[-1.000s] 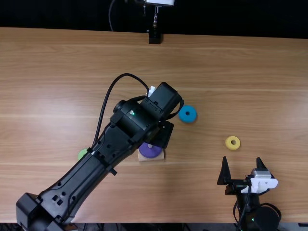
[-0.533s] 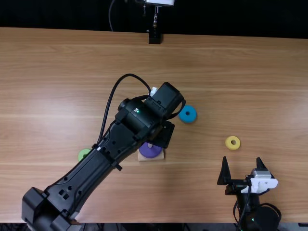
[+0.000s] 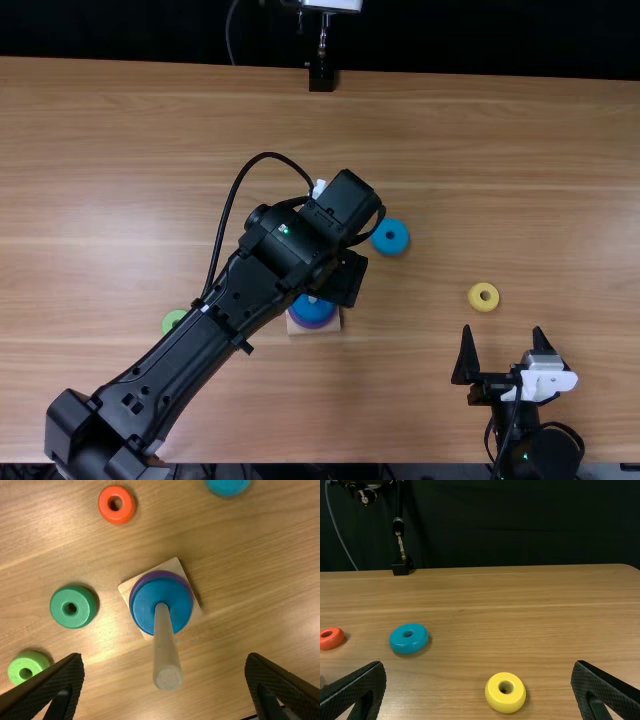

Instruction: Build the Hanoi tower: stack the rings onto the peg from bottom to top in this color order: purple, dark blue, light blue, dark green, light green, yellow, orange.

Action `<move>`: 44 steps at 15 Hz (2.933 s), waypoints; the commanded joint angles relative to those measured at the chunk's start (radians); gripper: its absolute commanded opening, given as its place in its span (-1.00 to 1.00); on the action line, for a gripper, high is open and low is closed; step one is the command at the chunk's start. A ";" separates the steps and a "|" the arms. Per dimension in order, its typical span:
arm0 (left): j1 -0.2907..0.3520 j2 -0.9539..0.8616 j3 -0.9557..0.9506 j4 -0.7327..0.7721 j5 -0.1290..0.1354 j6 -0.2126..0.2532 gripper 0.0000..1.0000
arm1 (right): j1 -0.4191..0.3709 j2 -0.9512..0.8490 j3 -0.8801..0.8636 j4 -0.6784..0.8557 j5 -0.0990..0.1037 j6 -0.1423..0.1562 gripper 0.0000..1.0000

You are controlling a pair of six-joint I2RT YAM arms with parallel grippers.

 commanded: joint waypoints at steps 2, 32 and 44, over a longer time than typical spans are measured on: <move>-0.001 0.005 0.031 0.005 -0.007 -0.004 1.00 | -0.007 -0.013 -0.015 -0.015 0.007 -0.005 1.00; 0.662 -1.746 -1.713 0.966 -0.007 0.012 1.00 | -0.007 -0.013 -0.015 -0.015 0.007 -0.005 1.00; 0.663 -1.860 -1.821 0.973 0.096 0.307 1.00 | -0.007 -0.013 -0.015 -0.015 0.007 -0.005 1.00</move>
